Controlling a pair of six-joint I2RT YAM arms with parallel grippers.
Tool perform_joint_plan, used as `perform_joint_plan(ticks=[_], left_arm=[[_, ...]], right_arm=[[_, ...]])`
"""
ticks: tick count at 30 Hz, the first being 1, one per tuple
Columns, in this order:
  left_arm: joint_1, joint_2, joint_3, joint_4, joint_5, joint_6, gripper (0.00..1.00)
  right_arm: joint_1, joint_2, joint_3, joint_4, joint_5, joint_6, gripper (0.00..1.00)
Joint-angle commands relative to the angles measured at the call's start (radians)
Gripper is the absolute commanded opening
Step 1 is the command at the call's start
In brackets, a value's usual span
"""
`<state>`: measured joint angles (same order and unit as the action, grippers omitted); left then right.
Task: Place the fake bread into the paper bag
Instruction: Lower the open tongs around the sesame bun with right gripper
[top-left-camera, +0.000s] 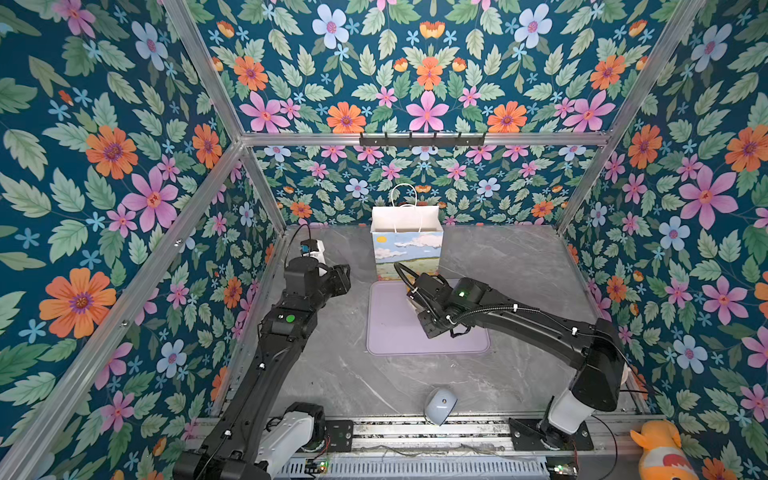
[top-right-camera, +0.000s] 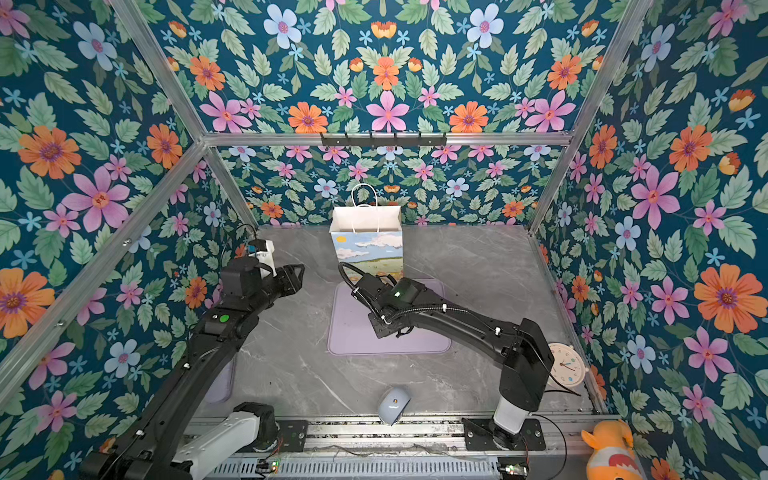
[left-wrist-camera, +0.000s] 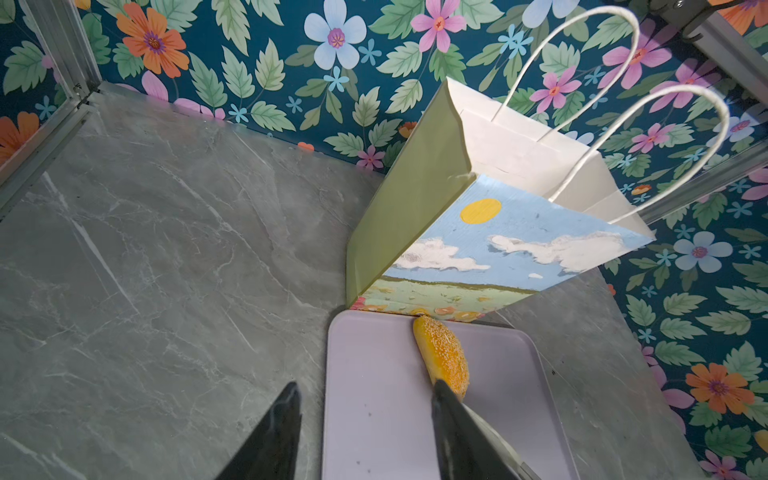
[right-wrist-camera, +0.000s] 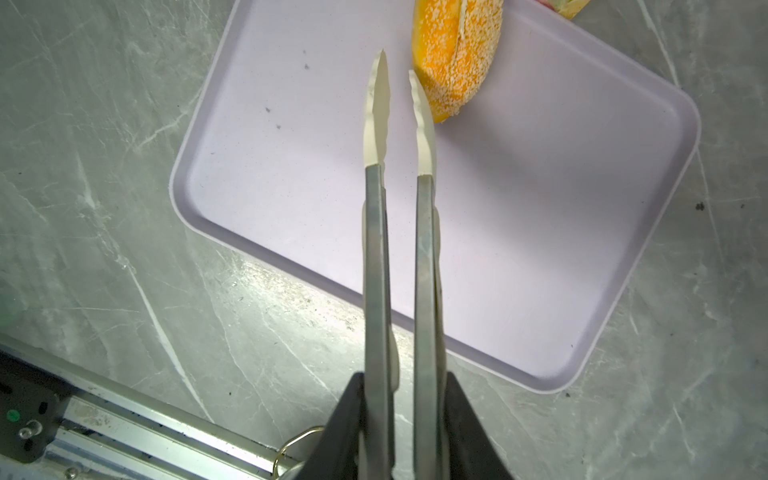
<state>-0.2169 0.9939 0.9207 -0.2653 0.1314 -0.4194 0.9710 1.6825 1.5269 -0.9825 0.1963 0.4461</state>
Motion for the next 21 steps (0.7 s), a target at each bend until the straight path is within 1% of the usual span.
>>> perform_joint_plan(ticks=[1,2,3,6,11,20,21], left_arm=[[0.001,-0.005,0.006,0.000,-0.009,0.001,0.52],[0.001,-0.005,0.007,0.001,-0.008,0.001,0.52],[0.001,-0.005,0.007,0.000,-0.009,0.003,0.52],[0.001,-0.004,0.012,-0.001,-0.010,0.004,0.52],[0.001,0.006,0.018,0.000,-0.006,0.004,0.52],[0.001,0.020,0.027,0.004,0.003,0.005,0.52],[0.002,0.021,0.027,0.003,0.002,0.005,0.52]], right_arm=[[0.001,-0.017,0.004,-0.009,-0.002,0.022,0.30],[0.001,-0.016,0.005,-0.009,-0.018,0.018,0.32],[0.001,-0.054,0.008,-0.013,-0.018,0.016,0.32],[0.000,-0.079,0.012,-0.015,-0.019,0.011,0.33],[0.000,-0.097,0.025,-0.026,0.023,0.009,0.33],[-0.009,-0.033,0.061,-0.038,0.086,0.003,0.37],[-0.012,0.008,0.067,-0.040,0.089,0.002,0.37]])
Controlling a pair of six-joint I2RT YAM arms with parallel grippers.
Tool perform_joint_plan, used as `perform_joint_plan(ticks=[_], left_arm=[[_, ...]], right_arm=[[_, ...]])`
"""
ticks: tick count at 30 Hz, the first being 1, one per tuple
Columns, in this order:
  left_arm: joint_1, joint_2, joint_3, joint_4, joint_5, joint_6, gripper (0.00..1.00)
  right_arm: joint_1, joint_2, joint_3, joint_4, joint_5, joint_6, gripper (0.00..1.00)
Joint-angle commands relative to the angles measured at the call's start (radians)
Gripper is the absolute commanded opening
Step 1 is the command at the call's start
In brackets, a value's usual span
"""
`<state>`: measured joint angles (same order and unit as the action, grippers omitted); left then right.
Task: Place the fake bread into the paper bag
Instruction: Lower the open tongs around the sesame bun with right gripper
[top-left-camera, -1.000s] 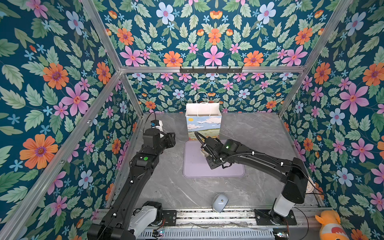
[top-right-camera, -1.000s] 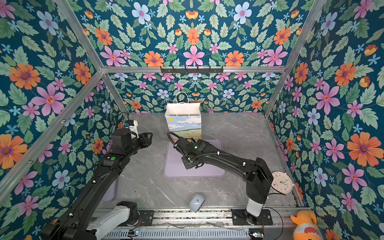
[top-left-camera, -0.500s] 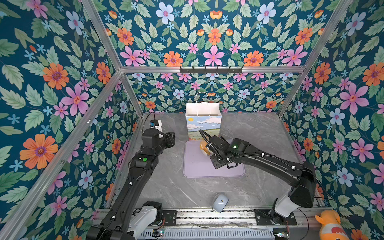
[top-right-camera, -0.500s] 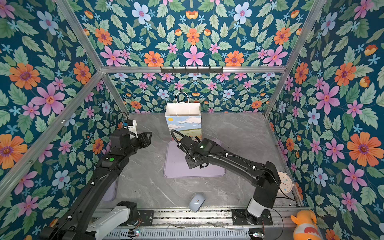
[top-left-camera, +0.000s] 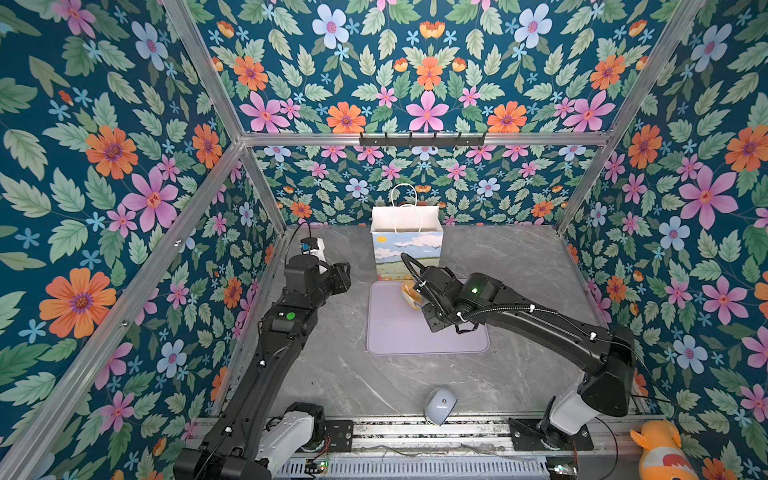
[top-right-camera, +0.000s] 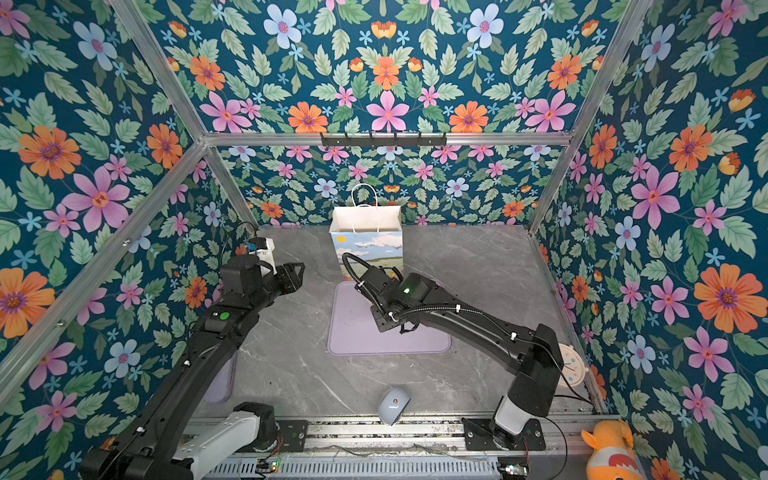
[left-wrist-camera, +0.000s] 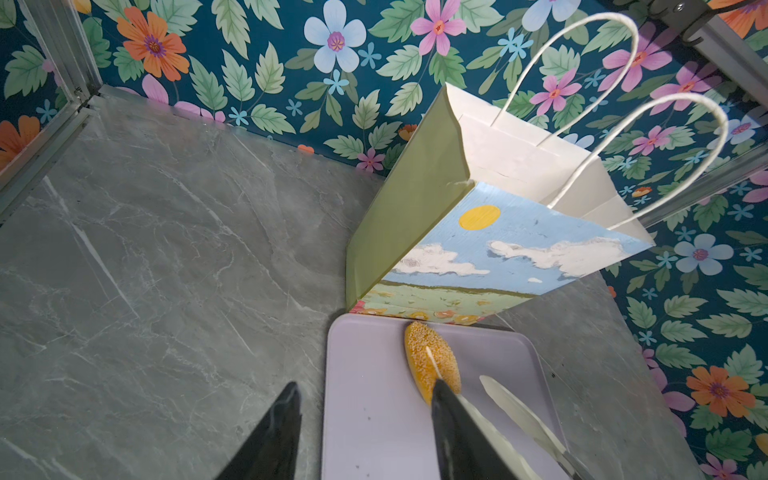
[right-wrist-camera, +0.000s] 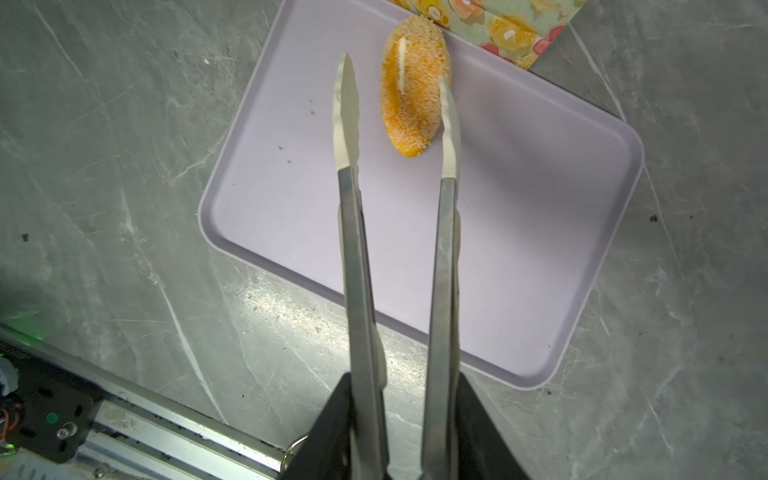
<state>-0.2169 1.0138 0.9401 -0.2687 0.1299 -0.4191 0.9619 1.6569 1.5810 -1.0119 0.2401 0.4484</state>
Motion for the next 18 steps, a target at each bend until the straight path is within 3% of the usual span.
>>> perform_joint_plan(ticks=[1,8,18], left_arm=[[0.001,0.003,0.008,0.007,0.004,0.005,0.52],[0.001,0.017,0.005,0.009,0.004,0.006,0.52],[0.001,0.030,-0.007,0.020,0.000,0.008,0.52]], right_arm=[[-0.005,0.044,0.019,-0.011,0.048,0.000,0.38],[-0.017,0.097,0.038,0.017,0.040,-0.007,0.44],[-0.036,0.149,0.065,0.037,0.025,-0.013,0.44]])
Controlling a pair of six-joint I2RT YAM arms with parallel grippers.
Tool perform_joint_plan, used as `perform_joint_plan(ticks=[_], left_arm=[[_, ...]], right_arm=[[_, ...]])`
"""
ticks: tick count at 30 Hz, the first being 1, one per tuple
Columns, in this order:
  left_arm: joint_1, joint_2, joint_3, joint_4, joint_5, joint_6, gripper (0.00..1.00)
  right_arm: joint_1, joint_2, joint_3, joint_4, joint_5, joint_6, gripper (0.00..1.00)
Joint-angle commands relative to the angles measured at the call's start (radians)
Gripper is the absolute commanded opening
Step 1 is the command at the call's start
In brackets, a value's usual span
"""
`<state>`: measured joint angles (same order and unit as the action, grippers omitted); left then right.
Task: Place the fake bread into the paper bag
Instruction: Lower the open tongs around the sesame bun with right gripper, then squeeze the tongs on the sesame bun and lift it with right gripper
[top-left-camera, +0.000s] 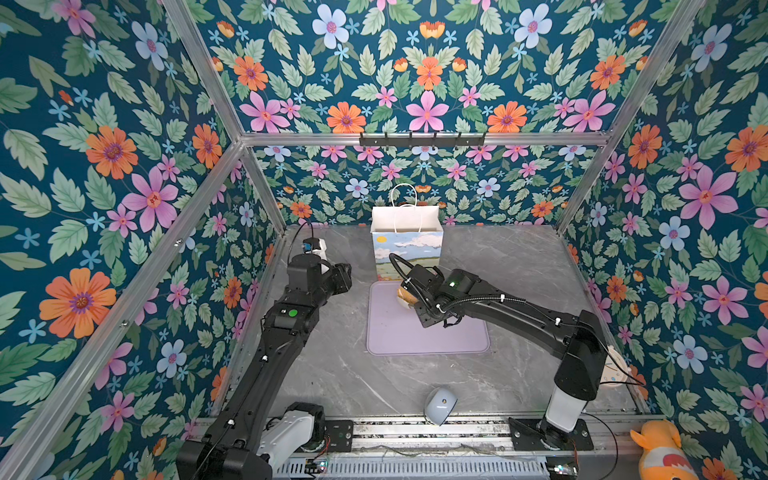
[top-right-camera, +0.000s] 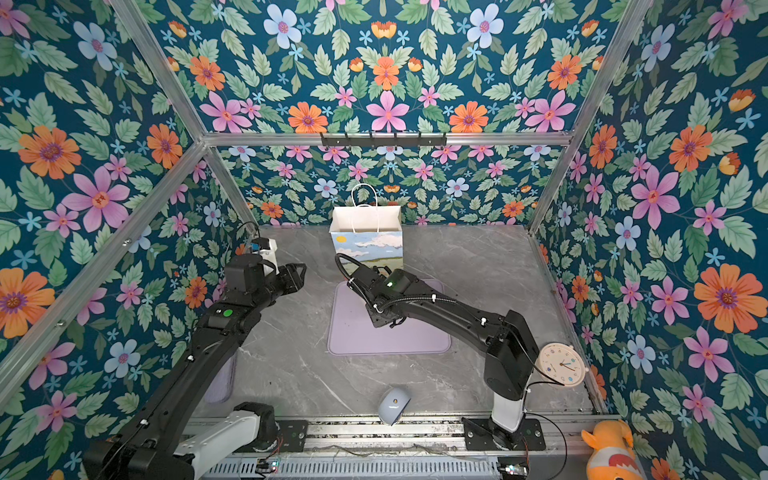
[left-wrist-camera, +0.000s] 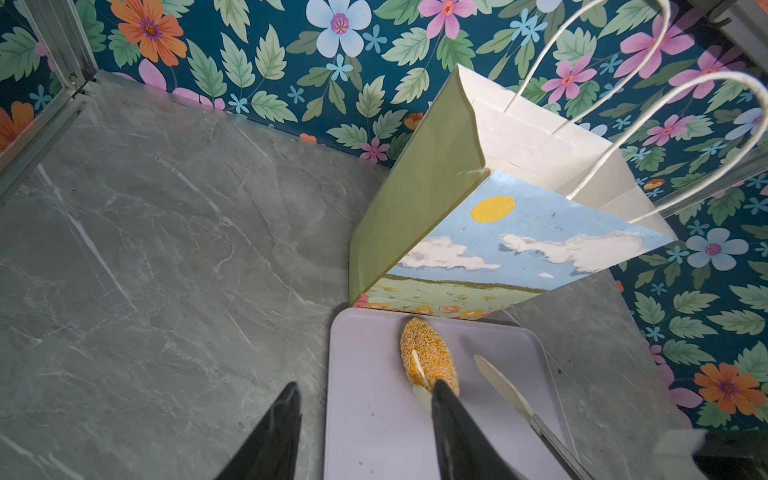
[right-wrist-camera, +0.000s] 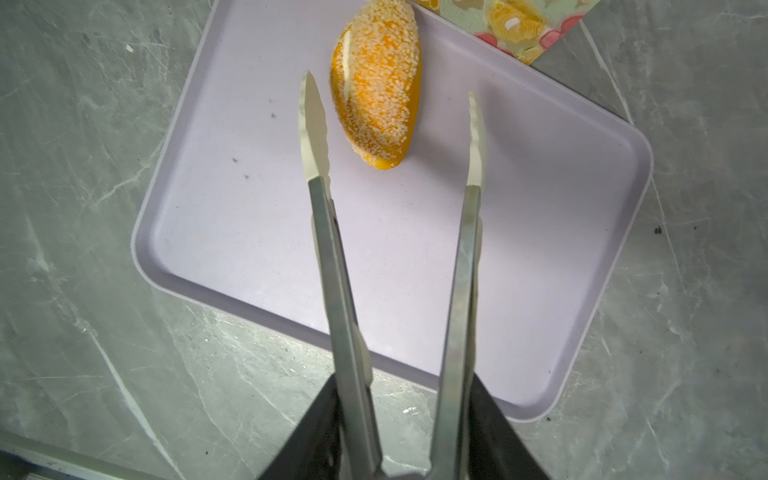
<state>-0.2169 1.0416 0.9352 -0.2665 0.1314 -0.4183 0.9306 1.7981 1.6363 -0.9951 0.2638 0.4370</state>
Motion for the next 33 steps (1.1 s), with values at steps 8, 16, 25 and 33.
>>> perform_joint_plan(ticks=[8,16,25,33], left_arm=[[0.002,0.015,-0.008,0.024,0.000,0.009,0.52],[0.002,0.024,-0.009,0.029,-0.004,0.013,0.52],[0.001,0.028,-0.012,0.031,-0.006,0.014,0.52],[0.001,0.028,-0.015,0.029,-0.007,0.016,0.52]], right_arm=[[-0.007,0.065,0.069,0.008,-0.015,0.013,0.44],[-0.007,0.108,0.098,0.009,-0.021,0.014,0.42],[-0.009,0.149,0.123,0.007,-0.024,0.007,0.39],[-0.007,0.168,0.142,-0.009,-0.017,0.000,0.38]])
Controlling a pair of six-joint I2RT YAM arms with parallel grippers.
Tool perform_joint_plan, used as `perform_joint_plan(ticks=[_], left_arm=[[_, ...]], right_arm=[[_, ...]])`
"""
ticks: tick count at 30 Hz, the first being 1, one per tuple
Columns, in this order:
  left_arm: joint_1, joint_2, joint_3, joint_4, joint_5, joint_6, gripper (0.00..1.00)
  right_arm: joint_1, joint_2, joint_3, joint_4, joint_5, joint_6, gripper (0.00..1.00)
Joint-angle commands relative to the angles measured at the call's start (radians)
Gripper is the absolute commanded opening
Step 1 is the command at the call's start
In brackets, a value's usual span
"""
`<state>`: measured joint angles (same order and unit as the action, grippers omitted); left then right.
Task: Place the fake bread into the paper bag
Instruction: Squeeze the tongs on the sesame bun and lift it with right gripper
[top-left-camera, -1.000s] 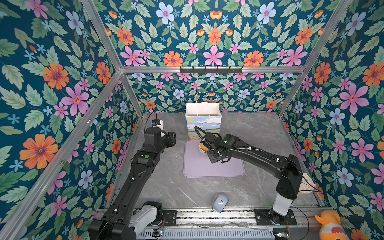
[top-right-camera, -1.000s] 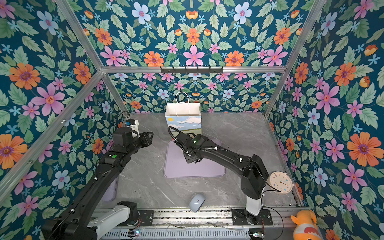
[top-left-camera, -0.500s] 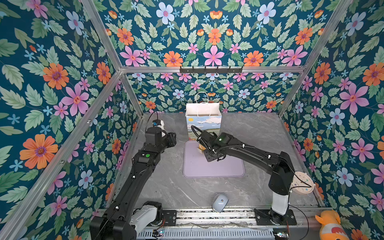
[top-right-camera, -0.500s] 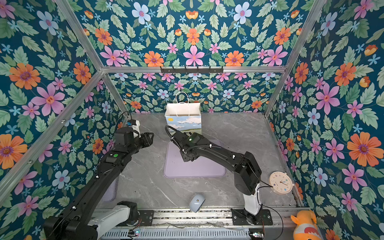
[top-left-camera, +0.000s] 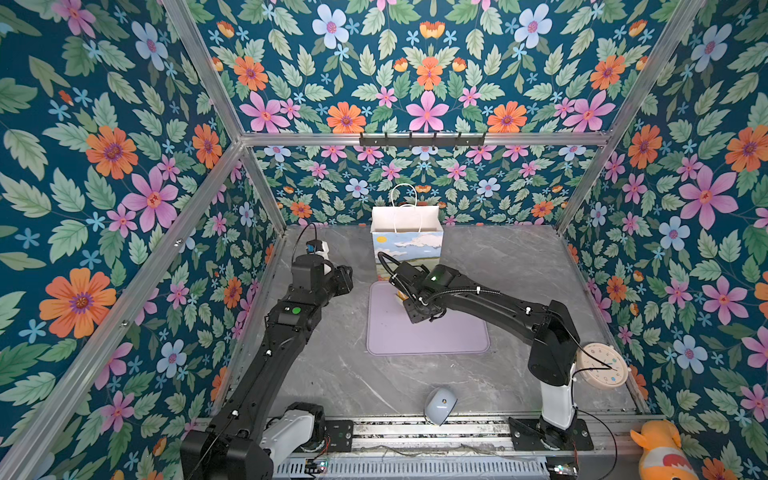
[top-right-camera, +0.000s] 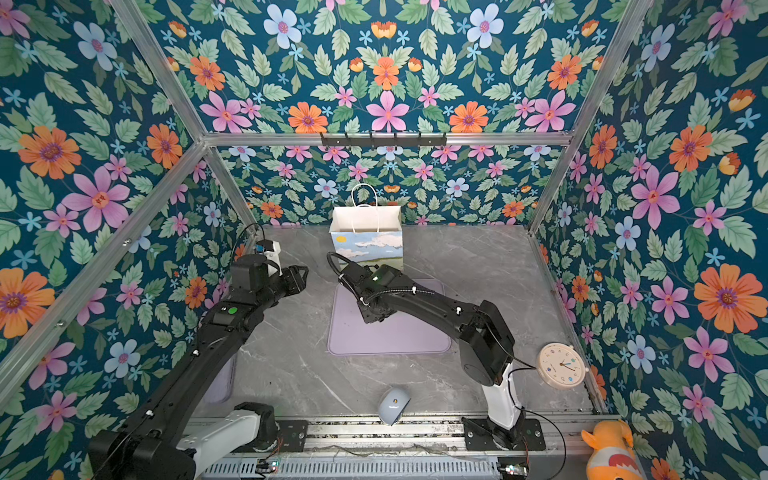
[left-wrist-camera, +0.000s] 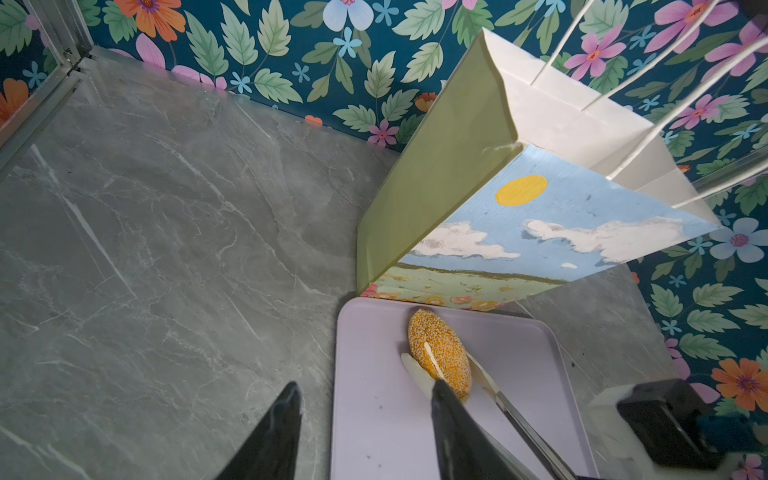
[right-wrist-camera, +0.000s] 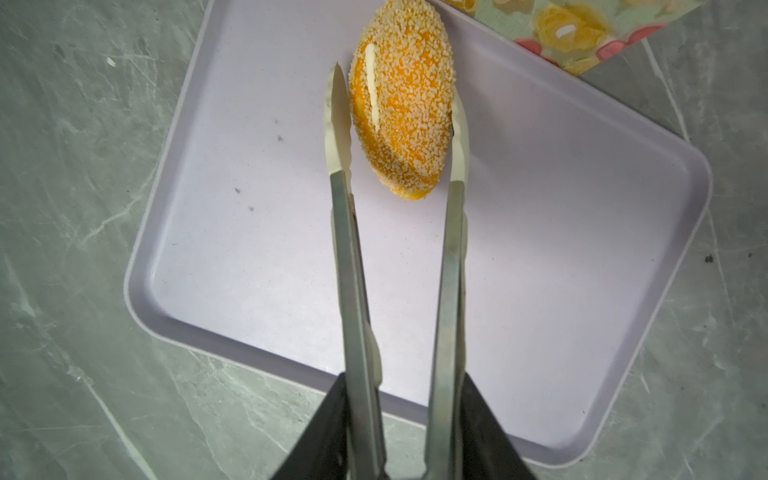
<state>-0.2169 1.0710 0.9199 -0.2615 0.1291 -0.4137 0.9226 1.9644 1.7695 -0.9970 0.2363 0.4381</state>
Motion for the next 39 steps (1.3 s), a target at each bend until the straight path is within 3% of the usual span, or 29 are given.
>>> perform_joint_plan(ticks=[1,15,25,39], left_arm=[[0.001,0.001,0.000,0.024,-0.005,0.012,0.52],[0.001,-0.006,0.008,0.017,-0.003,0.010,0.52],[0.001,0.001,0.020,0.017,0.004,0.006,0.52],[0.001,0.041,0.040,0.042,0.050,-0.019,0.52]], right_arm=[[0.001,0.002,0.010,-0.009,0.016,-0.002,0.38],[0.001,-0.077,-0.012,-0.011,-0.034,-0.040,0.30],[0.001,-0.252,-0.131,-0.052,-0.097,-0.080,0.29],[-0.013,-0.563,-0.317,-0.142,-0.083,-0.131,0.29]])
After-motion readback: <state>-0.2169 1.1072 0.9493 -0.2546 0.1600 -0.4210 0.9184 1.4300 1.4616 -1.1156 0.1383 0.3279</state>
